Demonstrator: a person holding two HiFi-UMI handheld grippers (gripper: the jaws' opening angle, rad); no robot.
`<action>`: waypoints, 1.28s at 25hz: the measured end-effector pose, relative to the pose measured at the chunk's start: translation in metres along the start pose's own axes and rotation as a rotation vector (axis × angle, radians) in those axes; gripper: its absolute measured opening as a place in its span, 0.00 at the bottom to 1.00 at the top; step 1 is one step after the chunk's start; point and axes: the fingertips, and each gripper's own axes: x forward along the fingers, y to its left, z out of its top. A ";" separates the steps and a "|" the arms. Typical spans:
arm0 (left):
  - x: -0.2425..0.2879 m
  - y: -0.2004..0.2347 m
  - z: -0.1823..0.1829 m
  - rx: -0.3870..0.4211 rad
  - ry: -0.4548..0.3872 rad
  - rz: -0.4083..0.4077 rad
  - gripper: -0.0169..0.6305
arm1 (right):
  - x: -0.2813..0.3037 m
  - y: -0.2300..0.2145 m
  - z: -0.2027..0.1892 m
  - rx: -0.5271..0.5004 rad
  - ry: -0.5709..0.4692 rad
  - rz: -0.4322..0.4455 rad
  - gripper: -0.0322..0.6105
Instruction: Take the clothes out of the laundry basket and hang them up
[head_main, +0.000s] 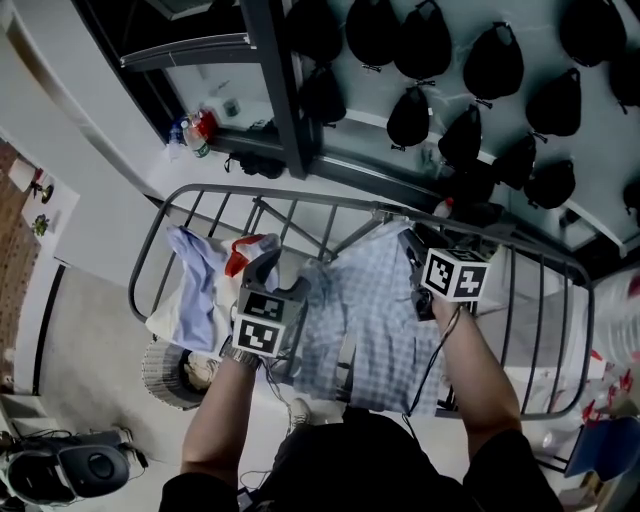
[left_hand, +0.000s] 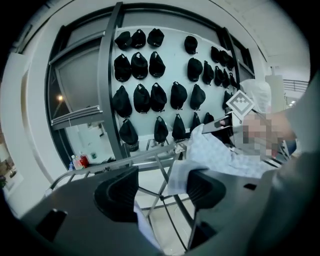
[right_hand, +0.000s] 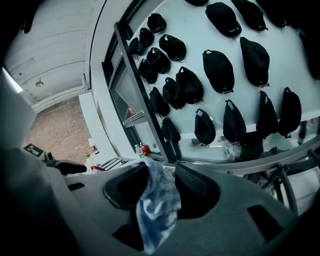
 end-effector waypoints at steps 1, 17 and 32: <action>0.000 0.001 -0.003 0.001 0.015 -0.002 0.42 | 0.000 0.000 -0.001 -0.006 0.006 -0.006 0.33; -0.004 0.003 -0.043 0.156 0.219 -0.043 0.49 | -0.001 -0.009 -0.041 -0.138 0.217 -0.142 0.47; -0.012 -0.004 -0.074 0.244 0.340 -0.171 0.51 | -0.008 -0.002 -0.068 -0.213 0.335 -0.171 0.50</action>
